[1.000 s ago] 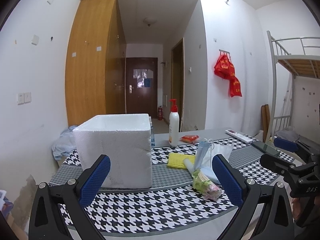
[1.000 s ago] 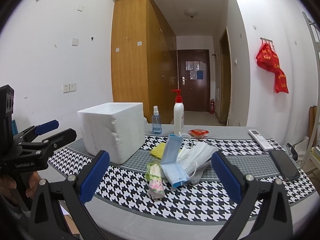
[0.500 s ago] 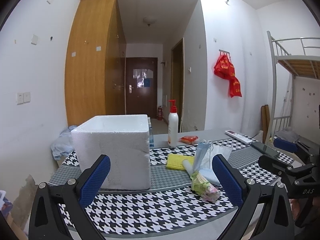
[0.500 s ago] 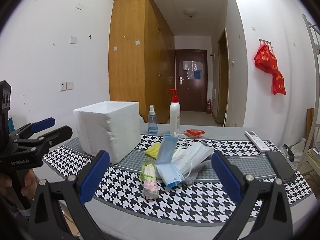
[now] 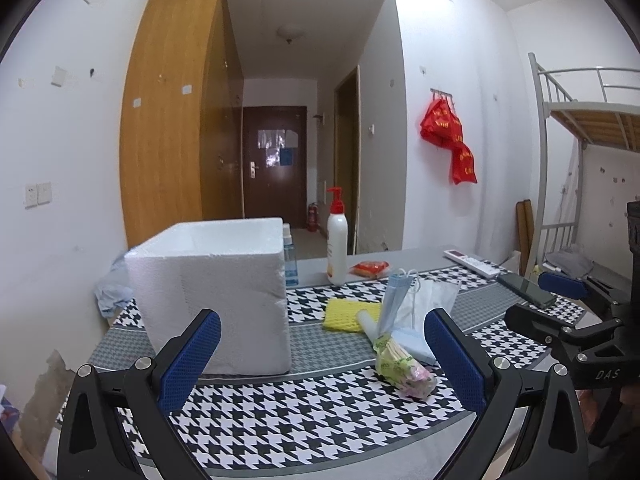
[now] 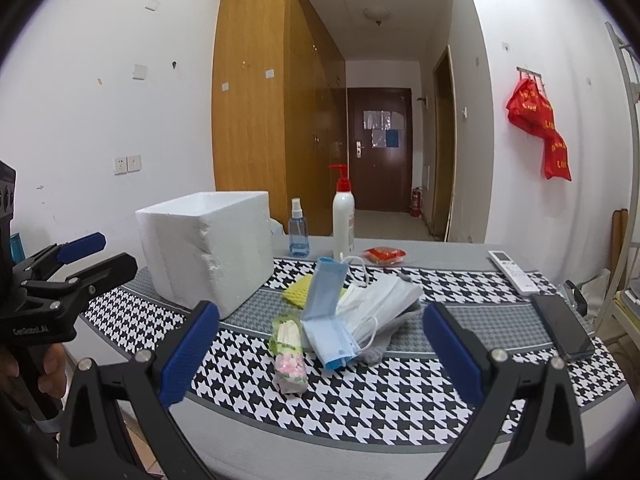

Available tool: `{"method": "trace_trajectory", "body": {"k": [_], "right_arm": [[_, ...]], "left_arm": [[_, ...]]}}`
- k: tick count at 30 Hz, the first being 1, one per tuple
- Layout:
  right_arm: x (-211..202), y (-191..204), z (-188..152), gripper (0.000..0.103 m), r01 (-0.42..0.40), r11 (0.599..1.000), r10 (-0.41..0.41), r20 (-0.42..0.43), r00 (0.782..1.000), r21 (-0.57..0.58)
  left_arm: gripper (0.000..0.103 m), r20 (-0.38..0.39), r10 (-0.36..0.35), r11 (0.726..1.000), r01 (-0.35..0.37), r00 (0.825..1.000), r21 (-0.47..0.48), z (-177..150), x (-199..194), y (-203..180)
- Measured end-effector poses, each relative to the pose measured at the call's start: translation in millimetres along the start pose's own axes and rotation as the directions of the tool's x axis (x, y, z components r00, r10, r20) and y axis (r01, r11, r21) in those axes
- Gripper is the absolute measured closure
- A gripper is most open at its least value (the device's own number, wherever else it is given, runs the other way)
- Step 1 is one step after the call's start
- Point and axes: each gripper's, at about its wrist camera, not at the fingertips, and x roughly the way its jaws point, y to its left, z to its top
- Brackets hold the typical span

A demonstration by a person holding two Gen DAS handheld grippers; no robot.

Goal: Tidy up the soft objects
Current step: 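Move the left tool to the green-and-pink tissue pack and close on it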

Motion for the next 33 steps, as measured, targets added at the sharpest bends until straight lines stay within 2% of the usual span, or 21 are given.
{"method": "trace_trajectory", "body": {"k": [11,18,26,33], "right_arm": [[26,-10,-7,0.0,0.003,1.0,-0.003,-0.056,0.998,0.006],[39,-19,-14,0.0,0.003,1.0,-0.002,-0.093,0.996,0.015],[49,-41,-24,0.0,0.055,0.998,-0.049,-0.13,0.99,0.04],[56,-51,-30,0.0,0.039,0.998,-0.031,-0.152,0.988,0.05]], "left_arm": [[0.001,-0.087,-0.026,1.0,0.027,0.996,0.001,-10,33,-5],[0.001,-0.148,-0.061,0.998,0.06,0.987,-0.011,-19,56,-9],[0.001,-0.229,-0.108,0.994,0.103,0.968,-0.032,-30,83,-26],[0.001,-0.299,-0.115,0.993,0.111,0.947,-0.03,-42,103,-44]]}}
